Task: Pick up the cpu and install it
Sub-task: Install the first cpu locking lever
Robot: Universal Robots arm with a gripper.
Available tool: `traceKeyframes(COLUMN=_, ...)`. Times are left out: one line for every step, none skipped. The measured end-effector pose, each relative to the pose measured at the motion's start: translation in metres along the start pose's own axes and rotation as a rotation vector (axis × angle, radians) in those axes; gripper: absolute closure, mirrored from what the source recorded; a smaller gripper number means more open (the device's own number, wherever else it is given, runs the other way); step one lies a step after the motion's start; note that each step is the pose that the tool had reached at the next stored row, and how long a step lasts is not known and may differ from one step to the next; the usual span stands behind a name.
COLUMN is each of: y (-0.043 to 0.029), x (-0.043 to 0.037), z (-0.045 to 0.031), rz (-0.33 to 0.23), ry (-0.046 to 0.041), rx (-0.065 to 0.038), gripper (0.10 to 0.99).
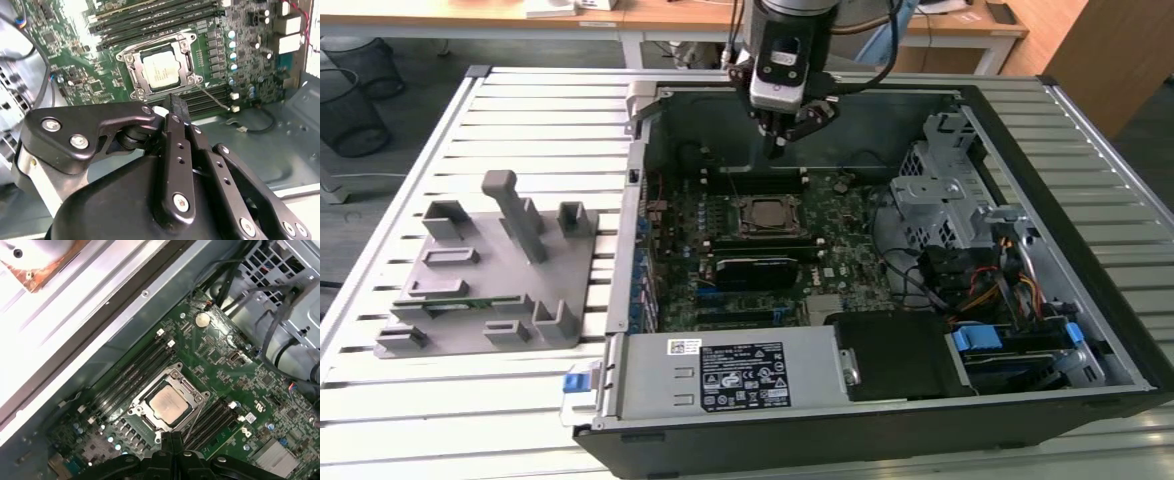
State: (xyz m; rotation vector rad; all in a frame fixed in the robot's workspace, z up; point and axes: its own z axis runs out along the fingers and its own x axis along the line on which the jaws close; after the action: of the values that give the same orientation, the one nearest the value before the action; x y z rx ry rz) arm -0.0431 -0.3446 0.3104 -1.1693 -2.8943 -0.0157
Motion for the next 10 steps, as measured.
traceKeyframes(y=0.0, x=0.0, z=0.0, rz=-0.018, ry=0.0, rx=0.0, gripper=0.98)
traceKeyframes(y=0.0, x=0.0, z=0.0, rz=-0.036, ry=0.0, rx=0.001, gripper=0.98)
traceKeyframes(y=0.0, x=0.0, z=0.0001, rz=-0.053, ry=0.0001, rx=0.001, gripper=0.98)
traceKeyframes(y=0.0, x=0.0, z=0.0001, rz=-0.072, ry=0.0001, rx=0.002, gripper=0.98)
traceKeyframes(y=0.0, x=0.0, z=0.0002, rz=-0.091, ry=0.0001, rx=0.002, gripper=0.98)
traceKeyframes(y=0.0, x=0.0, z=0.0003, rz=-0.159, ry=0.0003, rx=0.004, gripper=0.98)
traceKeyframes(y=0.0, x=0.0, z=0.0004, rz=-0.178, ry=0.0003, rx=0.004, gripper=0.98)
traceKeyframes(y=0.0, x=0.0, z=0.0004, rz=-0.195, ry=0.0003, rx=0.004, gripper=0.98)
traceKeyframes(y=0.0, x=0.0, z=0.0004, rz=-0.21, ry=0.0004, rx=0.005, gripper=0.98)
traceKeyframes(y=0.0, x=0.0, z=0.0005, rz=-0.224, ry=0.0004, rx=0.005, gripper=0.98)
